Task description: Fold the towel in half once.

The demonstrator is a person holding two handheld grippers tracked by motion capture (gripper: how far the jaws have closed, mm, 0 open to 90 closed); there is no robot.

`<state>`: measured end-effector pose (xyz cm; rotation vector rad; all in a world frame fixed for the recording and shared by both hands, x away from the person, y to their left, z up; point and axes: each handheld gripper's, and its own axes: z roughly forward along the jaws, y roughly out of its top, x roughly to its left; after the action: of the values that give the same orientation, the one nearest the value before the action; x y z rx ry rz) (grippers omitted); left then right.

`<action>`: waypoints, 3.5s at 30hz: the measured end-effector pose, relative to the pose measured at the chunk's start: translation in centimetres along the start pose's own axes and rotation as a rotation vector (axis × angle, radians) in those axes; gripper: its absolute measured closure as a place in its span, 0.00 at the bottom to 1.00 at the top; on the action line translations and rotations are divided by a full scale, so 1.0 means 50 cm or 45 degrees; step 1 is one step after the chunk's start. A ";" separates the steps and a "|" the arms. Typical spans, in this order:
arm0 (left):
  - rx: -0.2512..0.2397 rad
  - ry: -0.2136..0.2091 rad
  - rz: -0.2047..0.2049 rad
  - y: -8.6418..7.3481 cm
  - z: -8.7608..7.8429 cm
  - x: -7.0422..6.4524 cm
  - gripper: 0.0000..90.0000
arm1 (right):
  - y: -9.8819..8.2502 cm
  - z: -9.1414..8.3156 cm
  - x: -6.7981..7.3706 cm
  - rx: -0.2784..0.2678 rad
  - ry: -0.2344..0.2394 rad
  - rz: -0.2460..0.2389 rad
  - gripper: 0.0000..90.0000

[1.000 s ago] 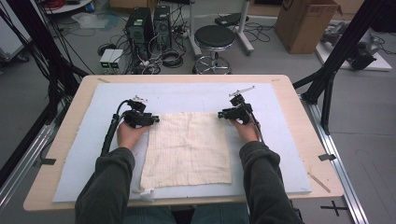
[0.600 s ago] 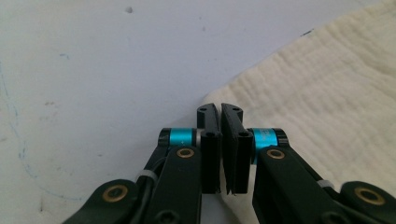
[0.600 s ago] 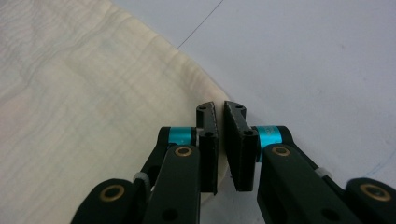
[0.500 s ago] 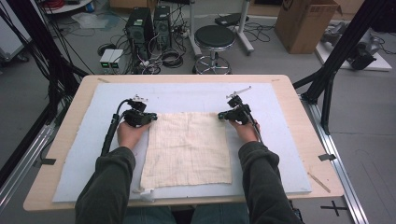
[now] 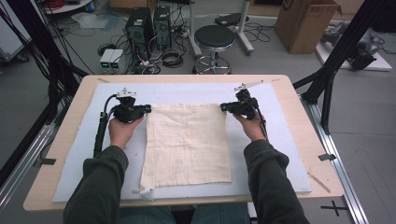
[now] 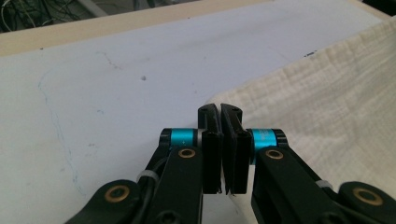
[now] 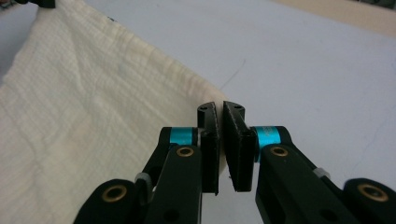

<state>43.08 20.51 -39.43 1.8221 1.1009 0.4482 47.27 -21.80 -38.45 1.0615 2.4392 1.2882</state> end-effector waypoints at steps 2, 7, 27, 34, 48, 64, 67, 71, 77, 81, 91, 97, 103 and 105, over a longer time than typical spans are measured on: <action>-0.012 -0.013 0.008 0.003 -0.010 -0.004 0.96 | 0.005 -0.012 0.006 -0.024 0.025 0.007 0.94; -0.046 -0.052 0.023 0.002 -0.034 -0.013 0.96 | 0.008 -0.027 0.017 -0.027 0.076 0.003 0.94; -0.116 -0.174 0.063 -0.029 -0.107 -0.038 0.96 | 0.006 -0.090 0.063 -0.108 0.184 -0.029 0.94; -0.125 -0.192 0.080 -0.037 -0.126 -0.044 0.96 | -0.002 -0.107 0.073 -0.124 0.194 -0.039 0.94; -0.091 -0.207 0.146 -0.072 -0.150 -0.073 0.96 | -0.040 -0.108 0.097 -0.097 0.228 -0.067 0.94; -0.035 -0.219 0.224 -0.134 -0.169 -0.102 0.96 | -0.097 -0.111 0.124 -0.040 0.238 -0.107 0.94; -0.029 -0.225 0.241 -0.142 -0.177 -0.109 0.96 | -0.108 -0.114 0.133 -0.036 0.248 -0.123 0.94; -0.026 -0.242 0.280 -0.156 -0.187 -0.123 0.96 | -0.128 -0.120 0.144 -0.022 0.250 -0.135 0.94; -0.003 -0.268 0.291 -0.186 -0.198 -0.130 0.96 | -0.161 -0.125 0.154 -0.002 0.260 -0.147 0.94; 0.000 -0.283 0.304 -0.197 -0.206 -0.138 0.96 | -0.179 -0.128 0.165 0.014 0.263 -0.152 0.94; 0.026 -0.329 0.327 -0.226 -0.224 -0.154 0.95 | -0.223 -0.133 0.181 0.015 0.284 -0.148 0.93; -0.009 -0.384 0.321 -0.230 -0.247 -0.158 0.77 | -0.235 -0.150 0.189 0.005 0.307 -0.154 0.84; -0.037 -0.395 0.293 -0.224 -0.246 -0.156 0.69 | -0.242 -0.169 0.195 -0.036 0.352 -0.162 0.77; -0.013 -0.407 0.296 -0.225 -0.236 -0.159 0.71 | -0.244 -0.160 0.201 -0.006 0.352 -0.176 0.78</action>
<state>25.17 21.96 -41.96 1.9403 0.6723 0.2820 30.06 -24.74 -41.51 0.7389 2.6492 1.4795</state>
